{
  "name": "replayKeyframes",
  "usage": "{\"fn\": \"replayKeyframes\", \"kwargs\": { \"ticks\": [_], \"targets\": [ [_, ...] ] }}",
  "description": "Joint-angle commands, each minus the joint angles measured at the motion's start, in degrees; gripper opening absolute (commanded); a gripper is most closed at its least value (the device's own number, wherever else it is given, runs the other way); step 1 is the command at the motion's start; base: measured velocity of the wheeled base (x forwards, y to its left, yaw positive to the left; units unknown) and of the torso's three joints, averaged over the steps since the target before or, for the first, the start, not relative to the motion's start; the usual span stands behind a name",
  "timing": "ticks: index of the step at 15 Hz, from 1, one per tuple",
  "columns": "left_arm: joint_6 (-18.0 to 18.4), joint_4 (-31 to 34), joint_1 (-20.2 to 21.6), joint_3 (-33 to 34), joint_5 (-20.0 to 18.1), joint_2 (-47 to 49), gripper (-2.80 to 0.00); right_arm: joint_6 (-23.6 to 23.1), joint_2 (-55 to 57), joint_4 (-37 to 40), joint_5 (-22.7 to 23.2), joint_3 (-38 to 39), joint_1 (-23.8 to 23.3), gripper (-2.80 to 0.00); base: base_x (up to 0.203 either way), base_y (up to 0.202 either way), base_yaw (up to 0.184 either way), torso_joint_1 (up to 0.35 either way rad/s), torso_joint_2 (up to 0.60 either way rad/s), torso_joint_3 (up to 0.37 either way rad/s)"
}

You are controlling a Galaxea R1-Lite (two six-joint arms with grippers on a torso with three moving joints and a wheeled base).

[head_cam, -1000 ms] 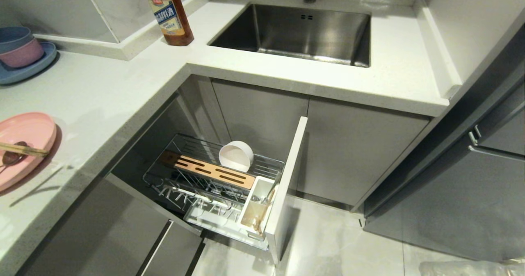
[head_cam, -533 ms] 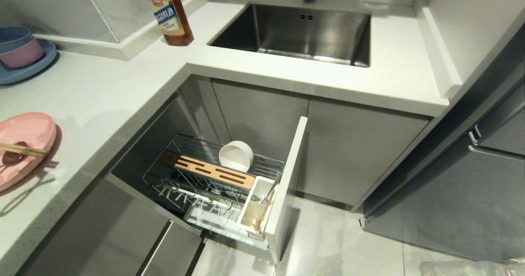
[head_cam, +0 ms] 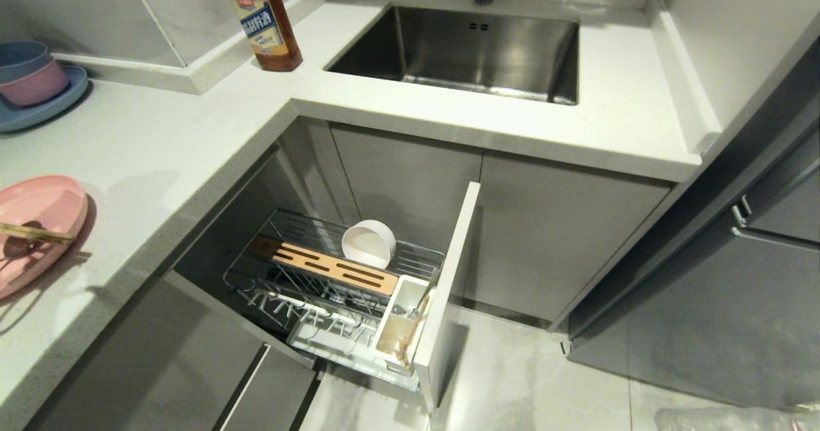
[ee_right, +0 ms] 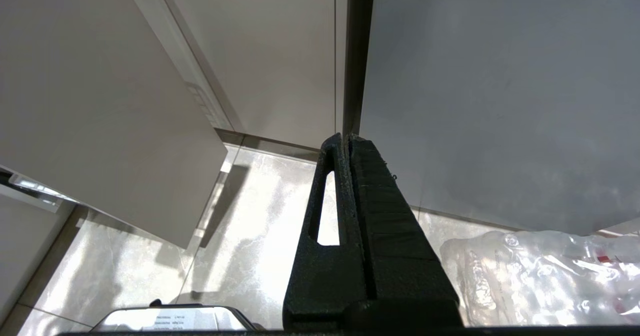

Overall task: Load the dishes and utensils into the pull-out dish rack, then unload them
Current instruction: Pick up the chopsticks and place it in the cupboard

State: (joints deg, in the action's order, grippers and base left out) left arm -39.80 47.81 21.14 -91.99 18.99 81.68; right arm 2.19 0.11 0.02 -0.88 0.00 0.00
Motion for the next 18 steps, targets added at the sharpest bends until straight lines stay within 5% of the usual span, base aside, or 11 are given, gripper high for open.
{"fn": "replayKeyframes", "kwargs": {
  "ticks": [1, 18],
  "targets": [
    [-0.57, 0.22, 0.13, -0.6, -1.74, 2.23, 0.0, 0.0, -0.02, -0.02, 0.0, 0.18, 0.0, -2.8, 0.0, 0.0, 0.0, 0.0, 0.0, 0.0],
    [-9.25, 0.26, 0.22, -1.97, -3.17, 9.99, 0.0, 0.0, -0.02, -0.02, 0.0, 0.18, 0.0, -2.8, 0.0, 0.0, 0.0, 0.0, 0.0, 0.0]
  ]
}}
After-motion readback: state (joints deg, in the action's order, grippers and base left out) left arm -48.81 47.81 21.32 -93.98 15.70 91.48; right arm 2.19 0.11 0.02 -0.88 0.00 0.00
